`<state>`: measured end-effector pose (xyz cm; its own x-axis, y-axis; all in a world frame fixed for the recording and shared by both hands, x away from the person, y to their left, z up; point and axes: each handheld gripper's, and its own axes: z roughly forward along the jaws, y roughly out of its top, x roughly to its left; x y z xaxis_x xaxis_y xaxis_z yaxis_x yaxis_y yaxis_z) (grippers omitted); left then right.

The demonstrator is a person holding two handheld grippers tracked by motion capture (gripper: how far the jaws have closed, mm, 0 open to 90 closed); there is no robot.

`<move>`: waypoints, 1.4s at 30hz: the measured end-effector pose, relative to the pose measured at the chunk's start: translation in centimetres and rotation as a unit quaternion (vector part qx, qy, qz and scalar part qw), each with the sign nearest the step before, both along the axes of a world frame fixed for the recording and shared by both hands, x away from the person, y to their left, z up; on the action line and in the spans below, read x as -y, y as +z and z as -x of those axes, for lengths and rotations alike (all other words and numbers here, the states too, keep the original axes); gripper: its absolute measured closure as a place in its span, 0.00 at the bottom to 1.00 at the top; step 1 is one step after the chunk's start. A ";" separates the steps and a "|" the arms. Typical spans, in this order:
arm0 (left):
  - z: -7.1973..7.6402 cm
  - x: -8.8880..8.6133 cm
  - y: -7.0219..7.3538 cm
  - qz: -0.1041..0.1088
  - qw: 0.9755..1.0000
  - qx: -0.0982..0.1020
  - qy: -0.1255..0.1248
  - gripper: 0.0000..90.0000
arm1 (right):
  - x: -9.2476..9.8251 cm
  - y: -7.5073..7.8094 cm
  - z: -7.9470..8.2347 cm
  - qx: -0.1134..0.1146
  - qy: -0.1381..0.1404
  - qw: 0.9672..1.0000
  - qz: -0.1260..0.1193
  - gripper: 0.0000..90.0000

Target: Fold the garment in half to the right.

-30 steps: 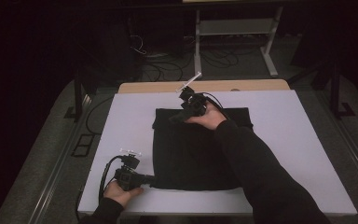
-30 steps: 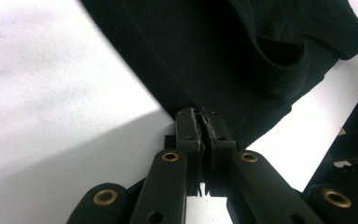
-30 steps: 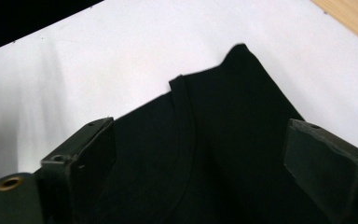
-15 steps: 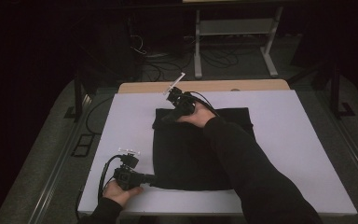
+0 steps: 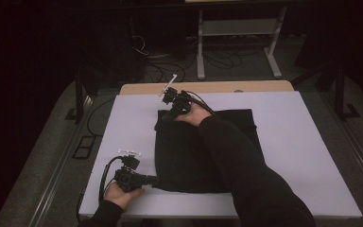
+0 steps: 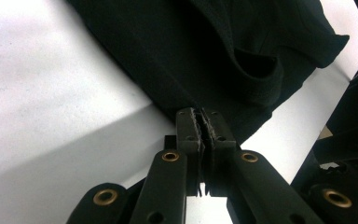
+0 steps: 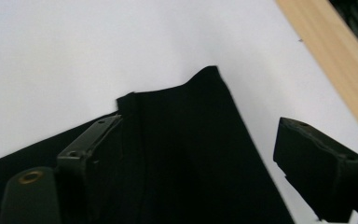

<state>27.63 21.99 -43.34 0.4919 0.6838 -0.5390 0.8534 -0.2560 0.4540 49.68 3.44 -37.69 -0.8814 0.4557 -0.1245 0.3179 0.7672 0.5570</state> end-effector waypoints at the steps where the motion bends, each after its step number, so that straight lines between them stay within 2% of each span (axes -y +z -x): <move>1: -0.1 0.0 0.0 -0.003 1.000 -0.001 0.000 0.95 | -0.2 -0.1 0.0 0.012 0.001 1.000 0.009 0.20; 2: -0.2 0.1 0.0 -0.003 1.000 -0.002 -0.001 0.95 | -0.3 -0.3 -0.1 0.023 0.000 1.000 0.021 0.20; 5: -0.2 0.3 0.3 0.002 1.000 0.003 -0.006 0.95 | -0.9 -0.8 -0.4 0.024 -0.005 0.999 0.038 0.21; 10: -0.3 0.2 0.3 0.006 1.000 0.002 -0.009 0.95 | -1.7 -1.5 -1.1 0.019 -0.002 0.999 0.043 0.25; 13: -0.4 0.2 0.3 0.007 1.000 0.001 -0.011 0.95 | -2.3 -1.9 -1.4 0.031 0.000 0.998 0.057 0.28; 15: -0.4 0.3 0.3 0.007 1.000 0.000 -0.014 0.95 | -2.6 -2.1 -1.5 0.038 0.001 0.997 0.060 0.30; 20: -0.5 0.3 0.3 0.007 1.000 -0.001 -0.015 0.95 | -3.3 -2.6 -1.9 0.041 0.008 0.997 0.066 0.36; 28: -0.6 0.3 0.3 0.003 1.000 -0.004 -0.014 0.95 | -3.7 -3.6 -2.7 0.019 0.006 0.998 0.067 0.49; 33: -0.6 0.5 0.3 0.003 1.000 -0.004 -0.016 0.95 | -3.8 -3.9 -3.0 0.006 0.001 0.999 0.052 0.60; 42: -0.6 0.6 0.3 0.002 1.000 -0.005 -0.017 0.95 | -4.4 -4.4 -3.0 0.014 0.007 0.998 0.064 0.79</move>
